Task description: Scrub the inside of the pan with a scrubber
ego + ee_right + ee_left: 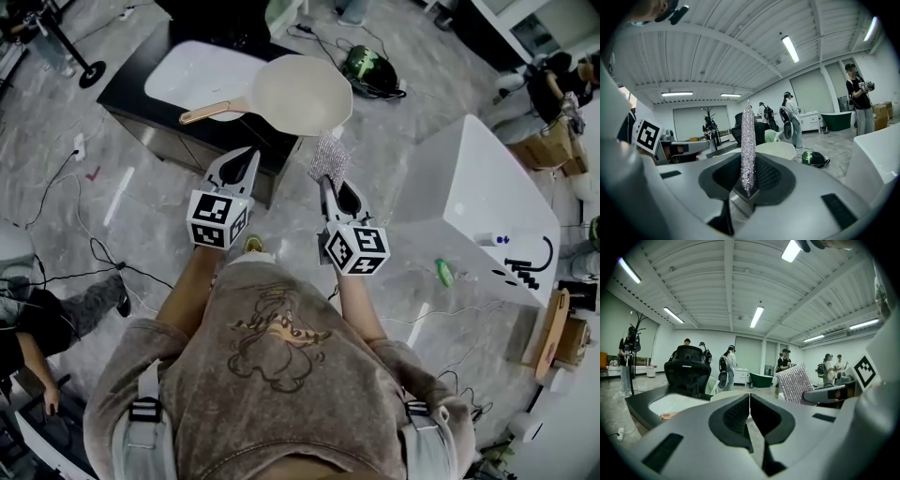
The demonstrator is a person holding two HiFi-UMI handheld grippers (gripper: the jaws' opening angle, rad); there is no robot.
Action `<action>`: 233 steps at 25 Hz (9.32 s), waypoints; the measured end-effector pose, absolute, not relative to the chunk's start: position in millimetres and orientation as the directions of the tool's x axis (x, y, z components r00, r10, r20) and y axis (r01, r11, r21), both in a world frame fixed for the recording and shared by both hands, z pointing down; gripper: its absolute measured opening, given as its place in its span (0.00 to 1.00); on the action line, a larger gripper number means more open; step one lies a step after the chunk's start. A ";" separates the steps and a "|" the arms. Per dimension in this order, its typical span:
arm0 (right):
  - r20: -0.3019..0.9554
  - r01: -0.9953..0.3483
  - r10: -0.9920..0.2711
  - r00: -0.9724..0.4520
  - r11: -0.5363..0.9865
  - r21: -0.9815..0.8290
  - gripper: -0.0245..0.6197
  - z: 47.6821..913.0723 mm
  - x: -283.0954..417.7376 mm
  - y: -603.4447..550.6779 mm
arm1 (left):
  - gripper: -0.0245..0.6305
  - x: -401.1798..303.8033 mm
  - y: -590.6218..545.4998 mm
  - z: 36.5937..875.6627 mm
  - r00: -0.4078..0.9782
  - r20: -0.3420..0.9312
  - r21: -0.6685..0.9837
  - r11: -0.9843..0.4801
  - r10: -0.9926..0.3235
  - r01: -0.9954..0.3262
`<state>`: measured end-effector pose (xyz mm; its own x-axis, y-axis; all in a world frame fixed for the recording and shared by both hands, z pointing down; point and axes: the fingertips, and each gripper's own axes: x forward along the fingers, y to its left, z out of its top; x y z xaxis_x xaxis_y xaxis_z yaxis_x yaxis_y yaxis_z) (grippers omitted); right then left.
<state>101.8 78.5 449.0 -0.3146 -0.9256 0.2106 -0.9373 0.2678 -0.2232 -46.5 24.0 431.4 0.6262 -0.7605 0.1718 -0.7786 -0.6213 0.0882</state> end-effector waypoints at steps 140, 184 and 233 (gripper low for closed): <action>0.704 -0.810 -0.565 -0.430 0.586 -0.025 0.17 643.8 64.7 -327.9 | 0.49 -54.2 -188.3 611.8 0.484 0.866 -0.074 -0.989 -0.126 -0.126; 0.985 -0.409 -0.161 0.056 0.897 0.170 0.16 664.0 165.9 -253.3 | 0.47 -55.4 -187.8 612.0 0.450 0.880 -0.087 -0.983 -0.153 -0.164; 0.906 -0.402 -0.421 0.053 0.821 0.405 0.16 648.5 121.2 -354.8 | 0.47 -56.0 -186.5 612.2 0.437 0.885 -0.091 -0.981 -0.160 -0.174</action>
